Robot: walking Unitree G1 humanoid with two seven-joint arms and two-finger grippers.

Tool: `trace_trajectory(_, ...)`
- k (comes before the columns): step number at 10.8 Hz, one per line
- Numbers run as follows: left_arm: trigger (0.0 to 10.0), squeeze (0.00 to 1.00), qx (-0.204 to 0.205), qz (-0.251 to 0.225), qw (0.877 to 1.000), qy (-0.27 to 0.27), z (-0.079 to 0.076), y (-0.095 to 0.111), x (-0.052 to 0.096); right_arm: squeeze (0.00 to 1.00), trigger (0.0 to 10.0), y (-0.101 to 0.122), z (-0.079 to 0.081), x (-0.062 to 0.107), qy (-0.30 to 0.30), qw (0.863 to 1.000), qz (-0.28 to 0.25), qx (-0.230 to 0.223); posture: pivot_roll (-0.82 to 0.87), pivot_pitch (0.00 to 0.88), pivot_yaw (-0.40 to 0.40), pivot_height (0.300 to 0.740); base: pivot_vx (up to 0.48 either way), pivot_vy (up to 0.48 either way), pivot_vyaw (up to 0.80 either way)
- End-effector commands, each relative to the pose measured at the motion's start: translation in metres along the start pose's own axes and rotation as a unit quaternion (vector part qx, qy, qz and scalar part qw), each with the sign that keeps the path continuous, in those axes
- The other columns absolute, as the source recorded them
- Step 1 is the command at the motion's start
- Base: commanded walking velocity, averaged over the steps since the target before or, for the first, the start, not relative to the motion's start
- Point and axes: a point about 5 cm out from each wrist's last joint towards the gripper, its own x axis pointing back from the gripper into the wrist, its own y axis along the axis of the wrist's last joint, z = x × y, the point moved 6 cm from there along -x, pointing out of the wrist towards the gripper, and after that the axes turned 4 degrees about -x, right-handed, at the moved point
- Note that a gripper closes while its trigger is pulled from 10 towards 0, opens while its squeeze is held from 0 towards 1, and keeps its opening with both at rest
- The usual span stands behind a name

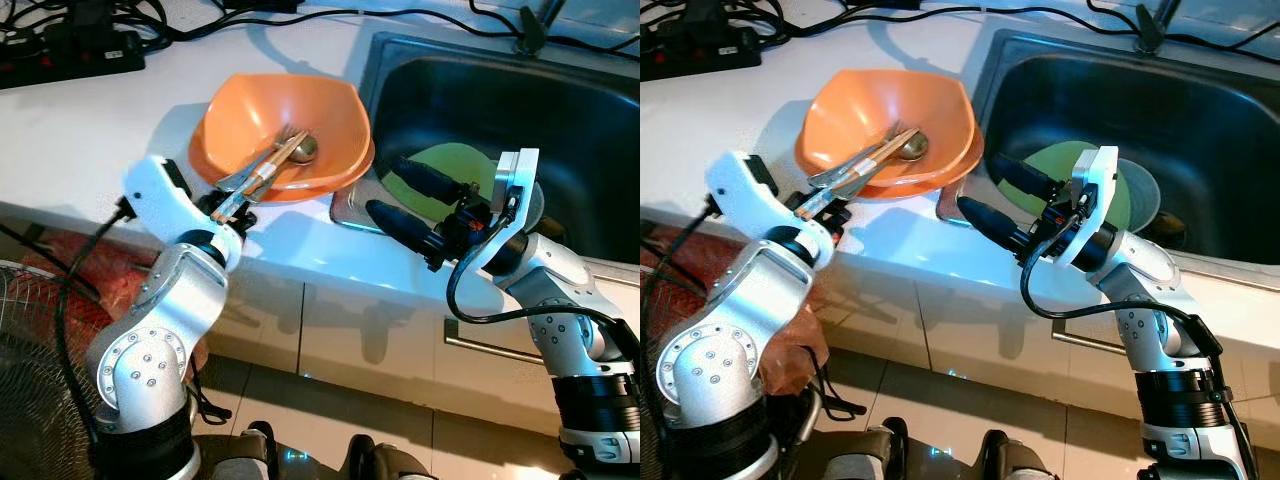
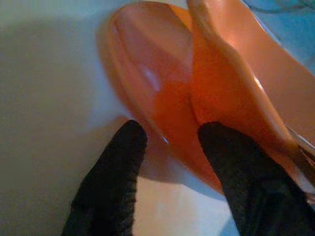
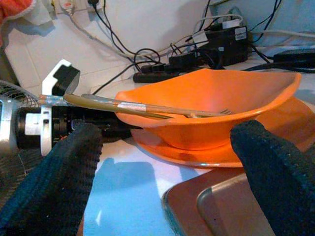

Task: Kitchen organization

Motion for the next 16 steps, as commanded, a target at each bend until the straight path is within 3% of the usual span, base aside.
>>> trace_trajectory(1, 10.0, 0.0, -0.031, 0.058, 0.996, 0.059, 0.029, -0.029, -0.003, 0.0, 10.0, 0.002, -0.001, 0.002, -0.001, 1.0, -0.001, 0.004, 0.16, 0.257, -0.051, 0.74, 0.0, 0.0, 0.0)
trace_trajectory(2, 10.0, 0.0, -0.076, 0.06, 0.994, 0.055, 0.031, -0.029, -0.001, 0.0, 10.0, 0.002, -0.002, 0.002, -0.001, 1.0, -0.001, 0.003, 0.16, 0.257, -0.052, 0.74, 0.0, 0.0, 0.0)
trace_trajectory(5, 10.0, 0.0, -0.111, 0.049, 0.99, 0.067, 0.047, -0.021, 0.008, 0.0, 10.0, 0.002, -0.002, 0.002, 0.0, 1.0, -0.001, 0.003, 0.16, 0.259, -0.054, 0.74, 0.0, 0.0, 0.0)
trace_trajectory(6, 10.0, 0.0, -0.154, 0.039, 0.985, 0.073, 0.054, -0.016, 0.021, 0.0, 10.0, 0.001, 0.0, 0.002, 0.003, 1.0, 0.0, -0.001, 0.17, 0.267, -0.059, 0.74, 0.0, 0.0, 0.0)
trace_trajectory(7, 10.0, 0.0, -0.161, 0.032, 0.983, 0.077, 0.055, -0.012, 0.025, 0.0, 10.0, 0.0, 0.001, 0.001, 0.005, 1.0, 0.0, -0.003, 0.18, 0.272, -0.063, 0.74, 0.0, 0.0, 0.0)
trace_trajectory(10, 10.0, 0.0, -0.261, -0.035, 0.955, 0.137, 0.072, 0.029, 0.037, 0.0, 10.0, -0.004, 0.001, 0.0, 0.007, 1.0, 0.0, -0.01, 0.2, 0.277, -0.068, 0.74, 0.0, 0.0, 0.0)
trace_trajectory(11, 10.0, 0.0, -0.299, -0.059, 0.94, 0.157, 0.075, 0.045, 0.039, 0.0, 10.0, -0.004, 0.001, 0.0, 0.007, 1.0, 0.0, -0.011, 0.19, 0.275, -0.066, 0.74, 0.0, 0.0, 0.0)
trace_trajectory(12, 10.0, 0.0, -0.347, -0.099, 0.913, 0.19, 0.079, 0.068, 0.042, 0.0, 10.0, -0.004, 0.001, 0.0, 0.005, 1.0, -0.001, -0.012, 0.19, 0.271, -0.063, 0.74, 0.0, 0.0, 0.0)
trace_trajectory(13, 10.0, 0.0, -0.366, -0.127, 0.9, 0.201, 0.078, 0.081, 0.043, 0.0, 10.0, -0.005, 0.001, 0.0, 0.004, 1.0, -0.002, -0.012, 0.19, 0.267, -0.06, 0.74, 0.0, 0.0, 0.0)
trace_trajectory(16, 10.0, 0.0, -0.388, -0.232, 0.876, 0.168, 0.046, 0.112, 0.045, 0.0, 10.0, -0.006, 0.002, 0.0, -0.002, 1.0, -0.007, -0.012, 0.18, 0.247, -0.043, 0.74, 0.0, 0.0, 0.0)
